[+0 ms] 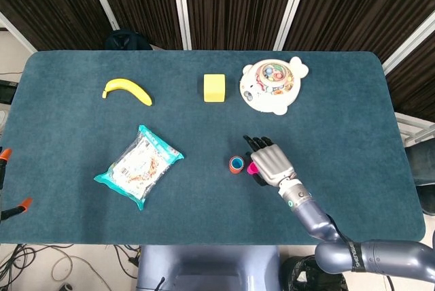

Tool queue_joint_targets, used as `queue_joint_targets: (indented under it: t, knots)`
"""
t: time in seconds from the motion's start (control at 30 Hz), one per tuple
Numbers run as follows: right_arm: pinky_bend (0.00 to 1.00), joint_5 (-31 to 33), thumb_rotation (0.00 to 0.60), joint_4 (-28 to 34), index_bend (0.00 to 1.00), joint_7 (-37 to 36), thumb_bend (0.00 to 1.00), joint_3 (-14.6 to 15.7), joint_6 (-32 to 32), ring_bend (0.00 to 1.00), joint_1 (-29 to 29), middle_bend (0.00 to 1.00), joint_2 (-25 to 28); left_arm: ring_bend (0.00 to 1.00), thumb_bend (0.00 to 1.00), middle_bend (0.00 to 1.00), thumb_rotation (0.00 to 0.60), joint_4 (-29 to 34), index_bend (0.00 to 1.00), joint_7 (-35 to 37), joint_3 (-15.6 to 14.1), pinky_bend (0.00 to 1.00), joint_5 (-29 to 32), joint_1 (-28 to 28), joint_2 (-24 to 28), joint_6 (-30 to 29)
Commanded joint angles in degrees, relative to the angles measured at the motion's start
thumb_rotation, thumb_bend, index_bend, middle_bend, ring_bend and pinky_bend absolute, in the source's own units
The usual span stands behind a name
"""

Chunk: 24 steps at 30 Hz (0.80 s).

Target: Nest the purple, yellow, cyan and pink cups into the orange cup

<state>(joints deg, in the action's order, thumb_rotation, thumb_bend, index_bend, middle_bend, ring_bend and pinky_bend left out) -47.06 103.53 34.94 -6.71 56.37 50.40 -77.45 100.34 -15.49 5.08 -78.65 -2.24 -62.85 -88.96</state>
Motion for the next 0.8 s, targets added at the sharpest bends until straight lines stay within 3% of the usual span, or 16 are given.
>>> queue_joint_targets:
  t: [0.03,0.33,0.8]
  knots:
    - [0.14,2.8,0.6,0.8,0.47,2.1,0.47,-2.2,-0.5,0.11,2.5,0.01,0.6,0.0,0.0,0.01,0.6,0.0,0.06,0.0,0.0,0.06,0.0,0.0,0.0,0.1]
    - [0.14,11.5,0.6,1.3,0.47,6.3,0.47,-5.1,-1.2,0.11,7.8,0.01,0.4,0.0,0.0,0.01,0.6,0.0,0.06,0.6,0.1,0.06,0.1,0.0,0.2,0.0]
    - [0.14,13.8,0.6,-0.2,0.47,6.6,0.47,-3.2,-0.2,0.11,9.4,0.01,-1.9,0.0,0.0,0.01,0.6,-0.1,0.06,0.9,0.3,0.06,0.2,0.1,0.4,-0.1]
